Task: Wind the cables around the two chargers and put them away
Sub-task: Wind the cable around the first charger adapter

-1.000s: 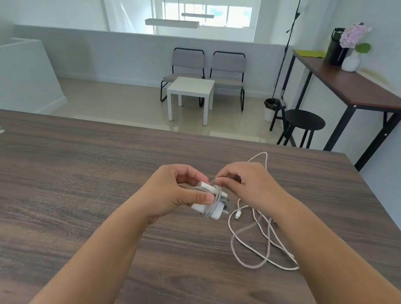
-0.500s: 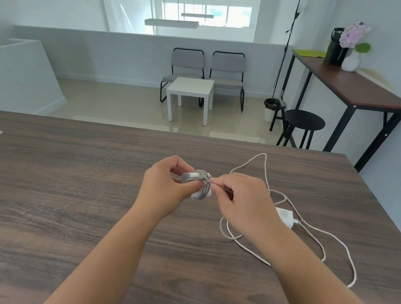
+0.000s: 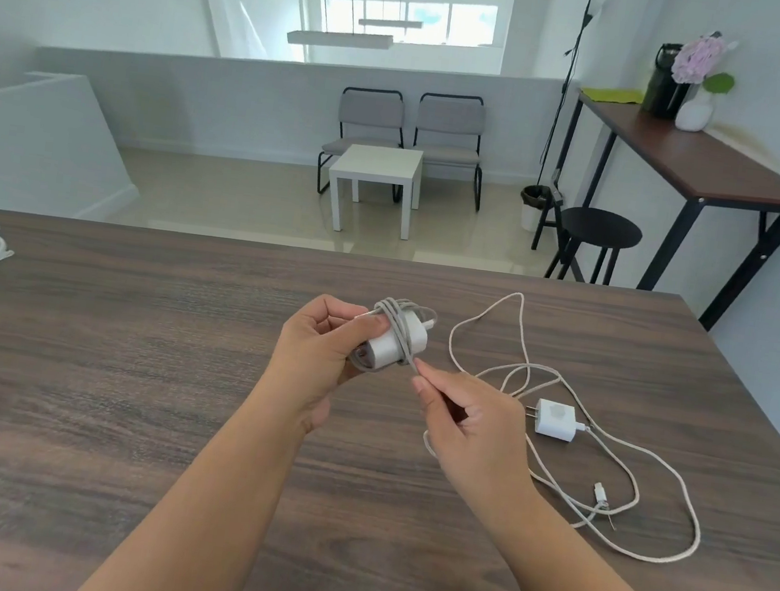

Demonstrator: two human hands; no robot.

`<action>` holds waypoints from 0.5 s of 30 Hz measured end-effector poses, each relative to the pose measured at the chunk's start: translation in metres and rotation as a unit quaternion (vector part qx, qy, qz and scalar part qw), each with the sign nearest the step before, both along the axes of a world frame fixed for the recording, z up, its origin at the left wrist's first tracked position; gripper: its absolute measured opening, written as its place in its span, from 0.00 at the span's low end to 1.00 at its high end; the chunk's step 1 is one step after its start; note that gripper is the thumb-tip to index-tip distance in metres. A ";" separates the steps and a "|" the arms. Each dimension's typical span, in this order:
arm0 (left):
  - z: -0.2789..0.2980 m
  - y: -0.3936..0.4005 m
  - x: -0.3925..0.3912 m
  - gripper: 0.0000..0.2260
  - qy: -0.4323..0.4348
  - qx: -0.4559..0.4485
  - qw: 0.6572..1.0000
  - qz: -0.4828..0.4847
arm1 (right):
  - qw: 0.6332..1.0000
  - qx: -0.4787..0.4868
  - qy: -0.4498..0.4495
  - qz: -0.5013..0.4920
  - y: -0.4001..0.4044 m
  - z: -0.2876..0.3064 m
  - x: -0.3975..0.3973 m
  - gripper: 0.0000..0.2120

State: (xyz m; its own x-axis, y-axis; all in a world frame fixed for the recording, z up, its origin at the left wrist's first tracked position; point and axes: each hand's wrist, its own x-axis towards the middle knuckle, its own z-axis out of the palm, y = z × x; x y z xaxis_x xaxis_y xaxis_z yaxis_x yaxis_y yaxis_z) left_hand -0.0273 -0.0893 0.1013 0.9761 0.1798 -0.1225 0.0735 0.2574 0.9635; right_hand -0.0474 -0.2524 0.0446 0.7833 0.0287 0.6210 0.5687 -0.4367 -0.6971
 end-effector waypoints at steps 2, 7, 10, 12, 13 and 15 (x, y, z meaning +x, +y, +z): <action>-0.001 0.001 0.000 0.07 0.006 -0.042 0.999 -0.014 | 0.999 0.043 0.020 0.026 -0.001 -0.004 0.000 0.12; 0.001 0.001 -0.002 0.06 0.003 -0.125 0.990 -0.066 | 0.983 0.118 0.084 0.111 -0.003 -0.011 0.001 0.10; 0.003 0.003 -0.005 0.06 -0.006 -0.097 0.986 -0.139 | 0.979 0.110 0.116 0.126 -0.009 -0.005 0.013 0.11; 0.005 0.006 -0.007 0.08 -0.012 -0.055 0.982 -0.182 | 0.981 0.068 0.131 0.129 -0.017 0.003 0.023 0.04; 0.006 0.008 -0.008 0.09 -0.016 -0.029 0.979 -0.200 | 0.982 0.034 0.135 0.132 -0.023 0.006 0.028 0.04; 0.008 0.011 -0.008 0.11 -0.023 0.030 0.972 -0.232 | 0.984 -0.049 0.116 0.124 -0.033 0.013 0.040 0.07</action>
